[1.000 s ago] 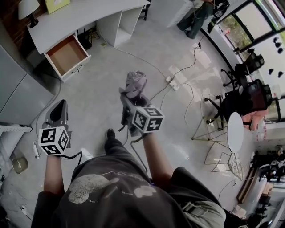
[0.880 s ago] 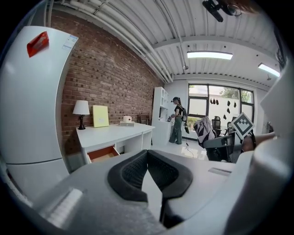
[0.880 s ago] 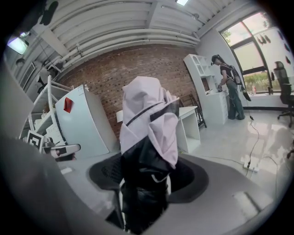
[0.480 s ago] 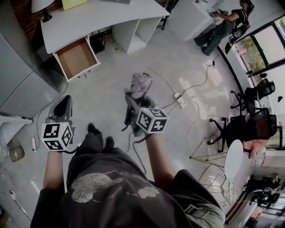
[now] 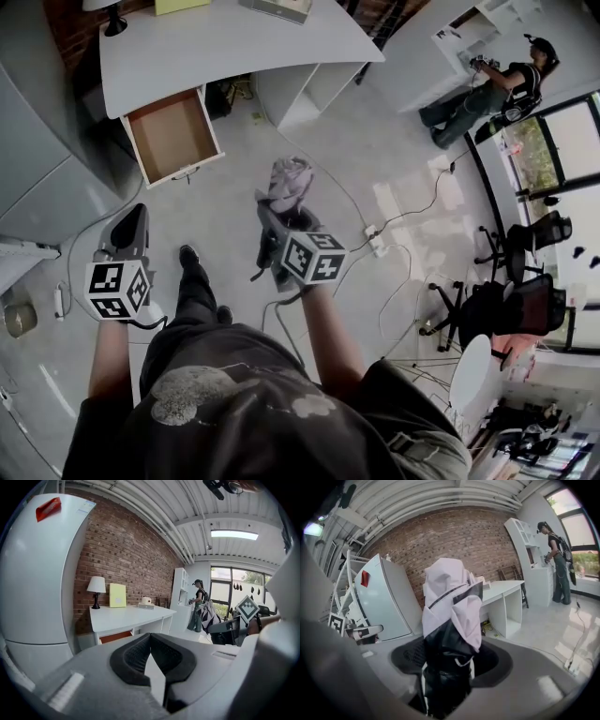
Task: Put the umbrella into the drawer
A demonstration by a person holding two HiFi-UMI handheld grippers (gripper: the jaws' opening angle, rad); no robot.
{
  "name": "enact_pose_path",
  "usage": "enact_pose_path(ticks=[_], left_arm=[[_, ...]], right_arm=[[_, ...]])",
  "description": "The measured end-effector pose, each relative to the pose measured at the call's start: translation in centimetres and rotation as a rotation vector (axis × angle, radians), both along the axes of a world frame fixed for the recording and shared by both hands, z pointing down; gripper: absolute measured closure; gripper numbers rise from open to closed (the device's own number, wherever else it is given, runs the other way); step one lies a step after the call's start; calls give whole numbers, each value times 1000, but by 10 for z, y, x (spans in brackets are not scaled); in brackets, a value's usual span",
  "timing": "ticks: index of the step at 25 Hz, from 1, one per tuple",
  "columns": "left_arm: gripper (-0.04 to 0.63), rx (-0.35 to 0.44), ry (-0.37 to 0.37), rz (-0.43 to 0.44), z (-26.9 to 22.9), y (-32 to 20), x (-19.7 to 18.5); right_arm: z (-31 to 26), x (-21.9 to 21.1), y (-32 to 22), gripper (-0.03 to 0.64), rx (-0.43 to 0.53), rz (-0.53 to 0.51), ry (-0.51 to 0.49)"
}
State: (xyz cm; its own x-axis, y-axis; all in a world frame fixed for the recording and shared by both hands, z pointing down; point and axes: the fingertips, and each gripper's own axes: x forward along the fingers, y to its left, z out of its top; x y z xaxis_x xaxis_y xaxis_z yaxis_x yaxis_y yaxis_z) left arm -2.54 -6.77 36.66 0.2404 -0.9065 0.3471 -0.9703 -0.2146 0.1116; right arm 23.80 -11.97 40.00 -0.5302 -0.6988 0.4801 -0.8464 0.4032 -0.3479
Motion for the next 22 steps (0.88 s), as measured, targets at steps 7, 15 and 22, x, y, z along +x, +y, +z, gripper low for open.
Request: enact_pose_path(ticks=[7, 15, 22], left_arm=[[584, -50, 35, -41, 36, -85, -39], [584, -87, 26, -121, 46, -135, -107], [584, -142, 63, -191, 75, -138, -139]], right_arm=[[33, -55, -99, 353, -44, -81, 45], [40, -142, -166, 353, -48, -279, 151], [72, -192, -190, 353, -48, -489, 283]])
